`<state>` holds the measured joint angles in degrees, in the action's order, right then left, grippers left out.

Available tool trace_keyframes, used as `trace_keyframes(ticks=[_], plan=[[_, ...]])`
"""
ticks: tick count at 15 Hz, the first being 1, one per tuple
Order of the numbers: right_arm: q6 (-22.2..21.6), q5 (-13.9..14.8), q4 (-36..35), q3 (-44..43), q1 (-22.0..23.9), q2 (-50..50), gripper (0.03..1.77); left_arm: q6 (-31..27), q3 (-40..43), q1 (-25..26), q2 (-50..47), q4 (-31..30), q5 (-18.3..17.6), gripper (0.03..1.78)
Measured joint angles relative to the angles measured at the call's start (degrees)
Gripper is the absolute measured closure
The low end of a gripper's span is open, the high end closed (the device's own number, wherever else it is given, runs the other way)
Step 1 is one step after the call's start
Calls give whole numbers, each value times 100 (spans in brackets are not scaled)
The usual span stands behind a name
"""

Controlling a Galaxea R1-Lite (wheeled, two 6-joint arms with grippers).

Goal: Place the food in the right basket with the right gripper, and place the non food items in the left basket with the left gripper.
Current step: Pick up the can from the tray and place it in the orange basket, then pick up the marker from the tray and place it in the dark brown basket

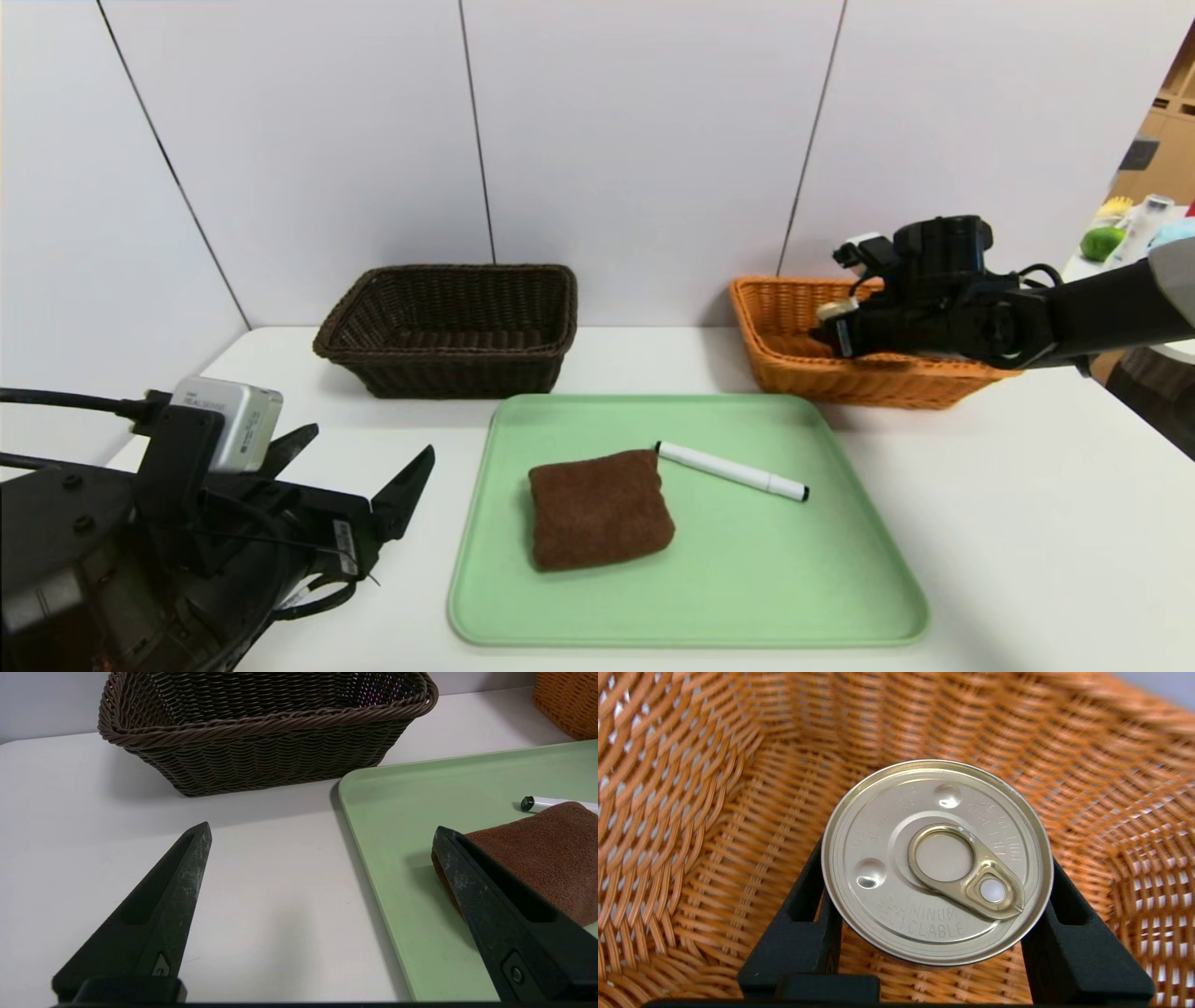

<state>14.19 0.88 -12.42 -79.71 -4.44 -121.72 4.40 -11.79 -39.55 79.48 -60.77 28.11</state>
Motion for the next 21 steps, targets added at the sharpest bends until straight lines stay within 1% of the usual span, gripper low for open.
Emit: trace_keyframes(ticks=[6, 7, 9, 12, 15, 17, 21], plan=[[63, 0, 0, -52, -73, 155, 78, -5, 5, 0, 4, -2, -6, 12], [55, 0, -2, -60, -77, 161, 68, -5, 5, 0, 4, -2, -6, 12], [66, 0, -4, -63, -85, 172, 54, -5, 0, -2, 4, -2, -9, 12], [66, 9, 2, -66, -90, 182, 40, -7, -4, 0, 4, -4, -13, 12], [59, 6, 11, -2, -90, 223, 30, -7, -2, -6, 6, -4, -15, 12], [74, -13, 9, 216, -110, 406, 25, -13, -2, -13, 4, -2, -11, 12], [127, -55, 46, 808, -247, 1219, 19, -16, -2, -17, 1, -4, -6, 12]])
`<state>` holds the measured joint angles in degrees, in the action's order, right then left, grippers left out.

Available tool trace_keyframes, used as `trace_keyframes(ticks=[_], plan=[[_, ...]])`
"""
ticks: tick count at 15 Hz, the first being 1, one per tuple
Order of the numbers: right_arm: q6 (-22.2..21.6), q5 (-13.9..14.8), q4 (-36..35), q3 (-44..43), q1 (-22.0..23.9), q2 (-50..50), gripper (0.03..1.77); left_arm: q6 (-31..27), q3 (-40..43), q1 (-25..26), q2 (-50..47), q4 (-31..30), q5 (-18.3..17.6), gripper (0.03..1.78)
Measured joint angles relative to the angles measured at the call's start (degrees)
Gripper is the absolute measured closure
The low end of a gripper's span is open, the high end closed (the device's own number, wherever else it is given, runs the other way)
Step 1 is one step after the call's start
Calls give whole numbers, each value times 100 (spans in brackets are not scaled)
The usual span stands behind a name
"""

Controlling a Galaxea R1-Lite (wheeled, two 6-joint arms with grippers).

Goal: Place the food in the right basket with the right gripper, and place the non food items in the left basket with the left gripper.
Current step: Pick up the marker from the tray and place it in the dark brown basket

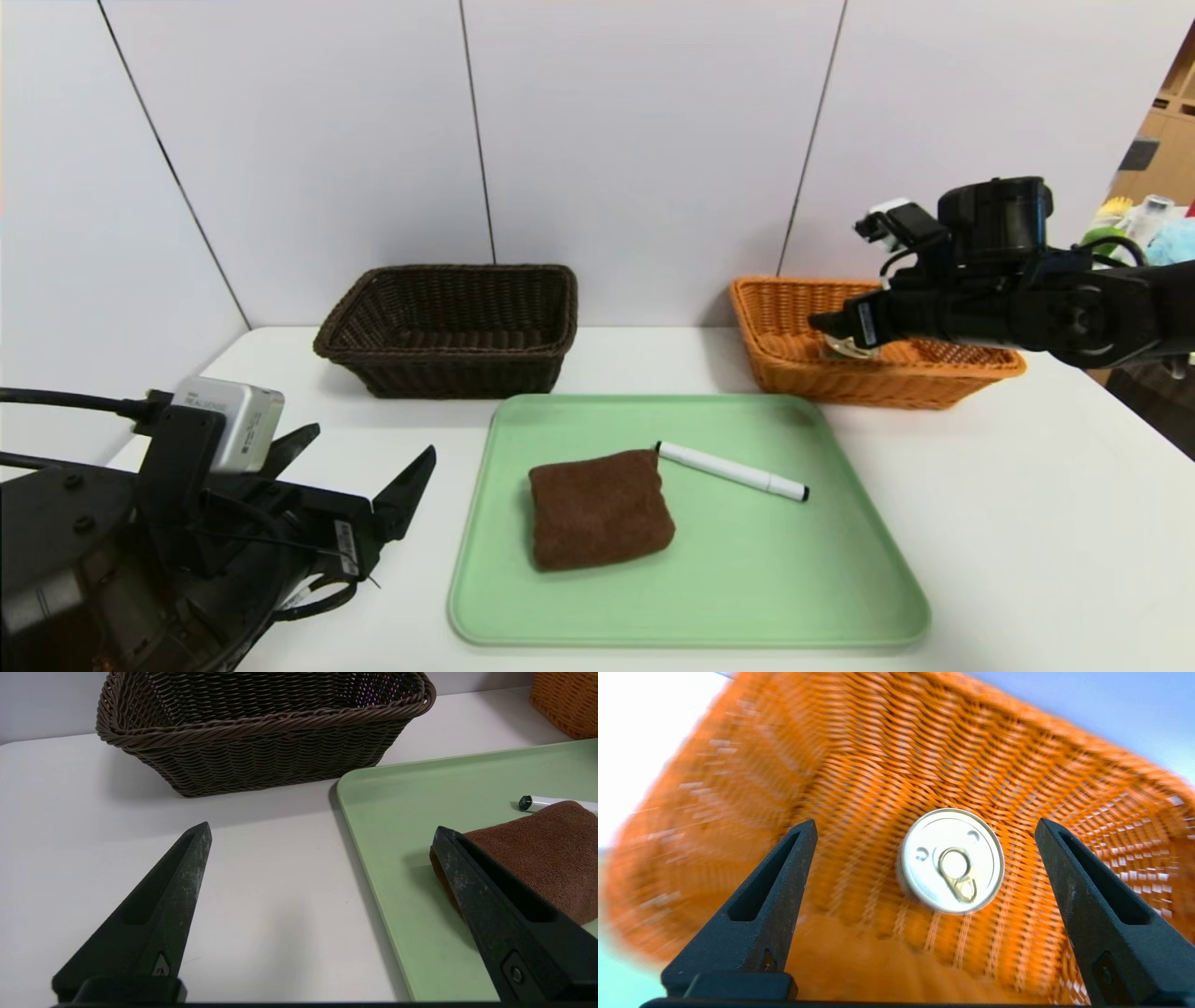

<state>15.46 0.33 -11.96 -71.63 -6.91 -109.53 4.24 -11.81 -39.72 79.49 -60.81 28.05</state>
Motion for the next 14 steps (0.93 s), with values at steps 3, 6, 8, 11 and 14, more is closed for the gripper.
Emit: trace_keyframes(ticks=[3, 6, 8, 11, 14], plan=[[217, -49, 194, 300, -121, 837, 16, -13, -12, 0, 2, 0, -2, 12], [352, -328, 1154, 291, -364, 1694, 13, -22, -30, 0, 2, 1, -13, 12], [408, -443, 2093, 71, -505, 2097, 12, -20, -34, -2, 2, 0, -20, 12], [422, -432, 3454, -468, -675, 2359, 11, -20, -37, -9, 2, 1, -24, 12], [397, -390, 4489, -905, -711, 2274, 11, -17, -41, -9, 2, 1, -38, 12]])
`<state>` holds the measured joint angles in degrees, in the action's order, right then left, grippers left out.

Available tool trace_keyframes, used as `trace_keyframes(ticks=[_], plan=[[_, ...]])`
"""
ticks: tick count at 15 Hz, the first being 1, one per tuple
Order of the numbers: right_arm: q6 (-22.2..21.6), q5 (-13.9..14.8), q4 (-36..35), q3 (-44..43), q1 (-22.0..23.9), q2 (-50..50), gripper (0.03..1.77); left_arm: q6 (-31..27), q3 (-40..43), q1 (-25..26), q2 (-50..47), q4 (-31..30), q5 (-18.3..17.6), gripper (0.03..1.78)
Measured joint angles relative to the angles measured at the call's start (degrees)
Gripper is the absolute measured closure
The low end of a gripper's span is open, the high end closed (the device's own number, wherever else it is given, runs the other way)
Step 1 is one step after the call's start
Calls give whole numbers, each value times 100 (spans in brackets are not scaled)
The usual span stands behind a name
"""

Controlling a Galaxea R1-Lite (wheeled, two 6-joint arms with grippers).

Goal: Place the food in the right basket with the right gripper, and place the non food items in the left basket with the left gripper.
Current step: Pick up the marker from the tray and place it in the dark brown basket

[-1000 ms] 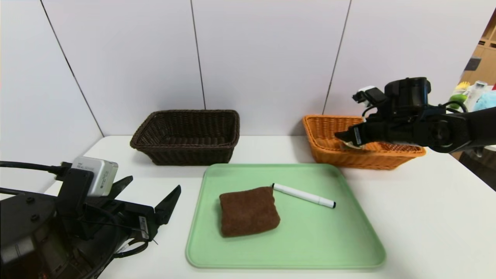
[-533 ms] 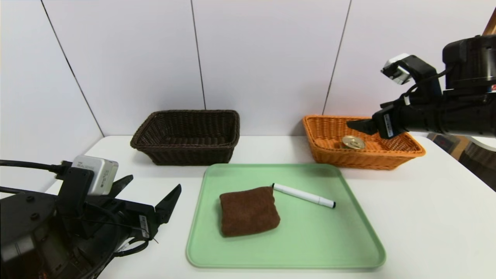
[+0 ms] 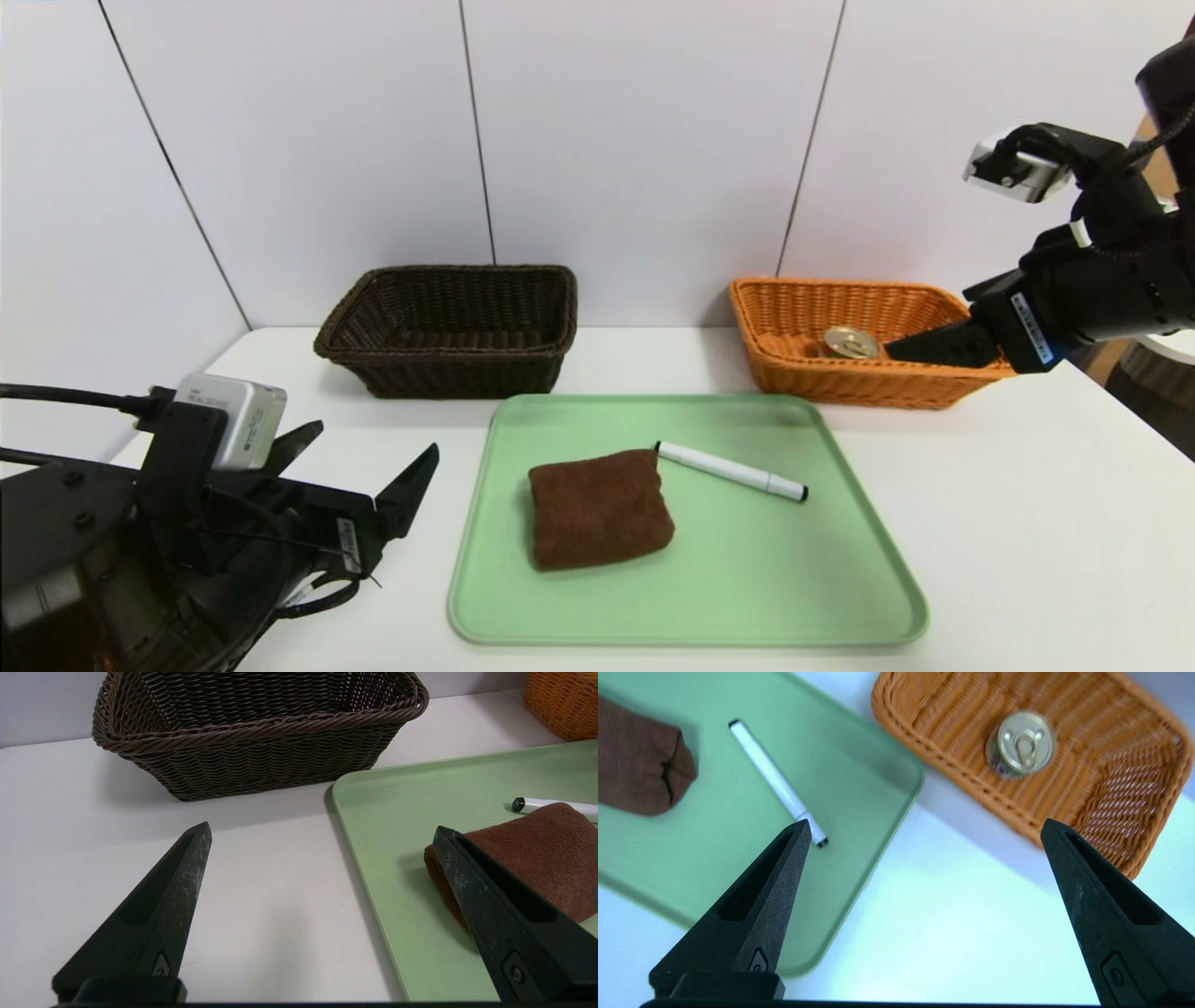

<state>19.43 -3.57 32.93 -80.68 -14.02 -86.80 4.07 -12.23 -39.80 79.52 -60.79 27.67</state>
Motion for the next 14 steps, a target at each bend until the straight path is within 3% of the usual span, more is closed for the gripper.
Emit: trace_keyframes(ticks=[4, 8, 14], plan=[[-69, 38, 634, -336, -52, -396, 11, 0, 7, 0, 0, 0, 5, 12], [-78, 33, 679, -449, -282, -866, 11, -6, 10, 0, 2, 5, 7, 12], [-312, 160, 675, -724, -974, -1499, 11, -6, 16, 0, 33, 10, 27, 12]])
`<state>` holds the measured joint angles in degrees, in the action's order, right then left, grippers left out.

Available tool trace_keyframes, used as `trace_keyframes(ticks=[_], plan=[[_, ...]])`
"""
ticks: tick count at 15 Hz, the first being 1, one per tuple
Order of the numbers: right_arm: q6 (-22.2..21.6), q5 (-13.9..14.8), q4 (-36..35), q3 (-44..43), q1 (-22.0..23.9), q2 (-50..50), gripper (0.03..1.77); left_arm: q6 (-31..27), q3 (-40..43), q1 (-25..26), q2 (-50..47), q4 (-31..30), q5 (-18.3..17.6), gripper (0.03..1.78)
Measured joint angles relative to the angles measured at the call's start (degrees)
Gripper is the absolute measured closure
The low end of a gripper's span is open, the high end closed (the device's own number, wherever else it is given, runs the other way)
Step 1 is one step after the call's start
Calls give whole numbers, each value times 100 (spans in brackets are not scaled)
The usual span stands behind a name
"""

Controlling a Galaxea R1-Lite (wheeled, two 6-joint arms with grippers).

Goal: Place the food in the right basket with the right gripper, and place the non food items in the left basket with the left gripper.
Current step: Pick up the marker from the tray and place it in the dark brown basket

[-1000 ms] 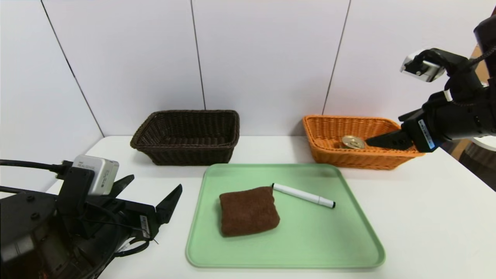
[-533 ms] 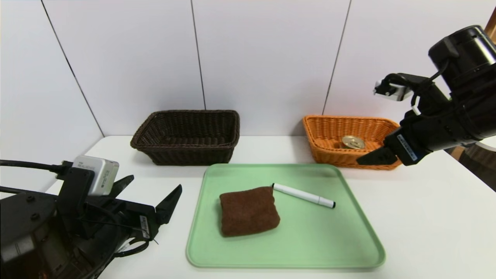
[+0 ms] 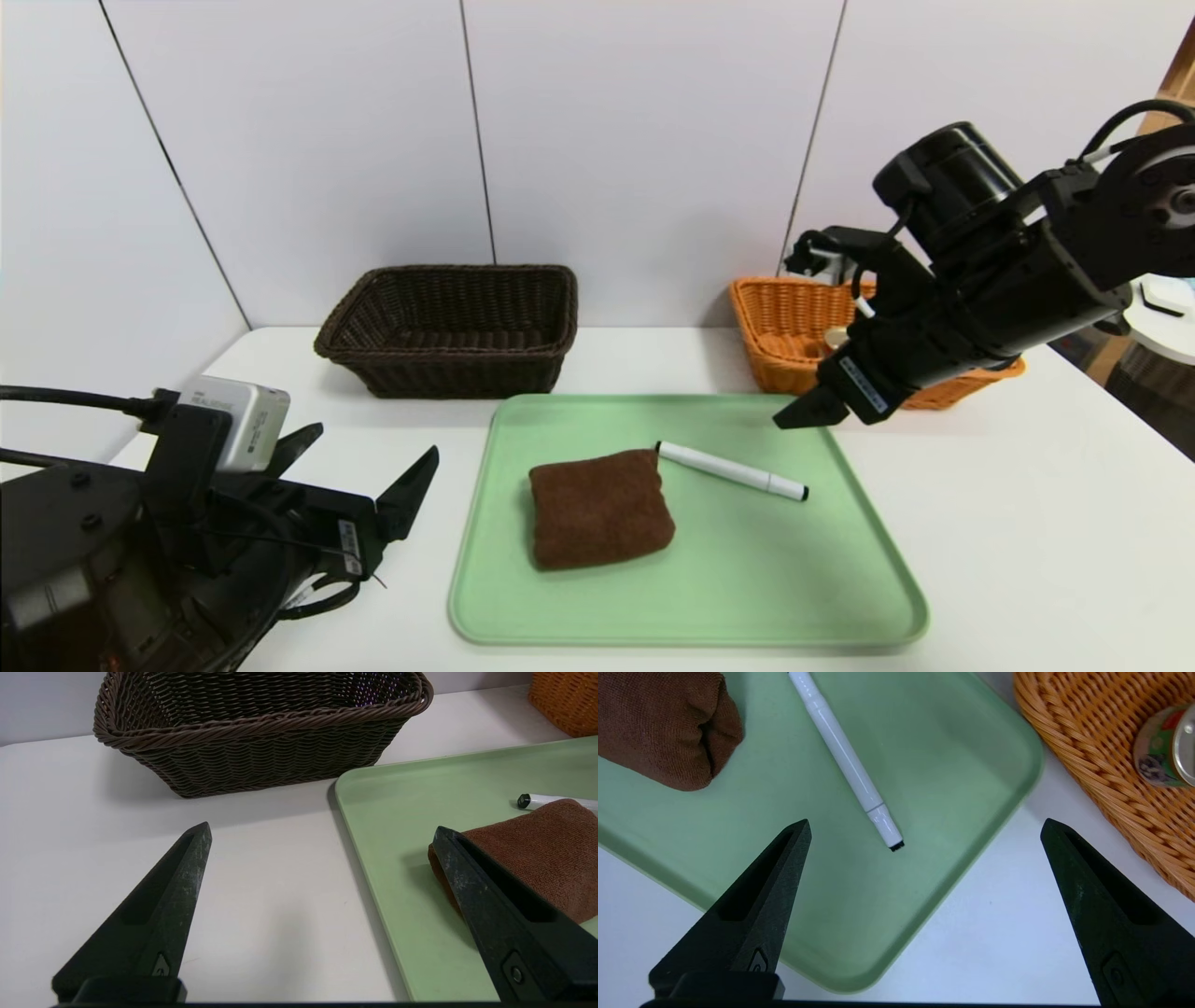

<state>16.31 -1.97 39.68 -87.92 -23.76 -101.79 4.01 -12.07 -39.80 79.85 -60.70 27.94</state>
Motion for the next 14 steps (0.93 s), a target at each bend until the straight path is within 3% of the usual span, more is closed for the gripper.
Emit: trace_keyframes(ticks=[14], plan=[[-24, 177, -2, -161, -427, -1158, 11, -35, -9, -13, 110, -5, -18, 12]])
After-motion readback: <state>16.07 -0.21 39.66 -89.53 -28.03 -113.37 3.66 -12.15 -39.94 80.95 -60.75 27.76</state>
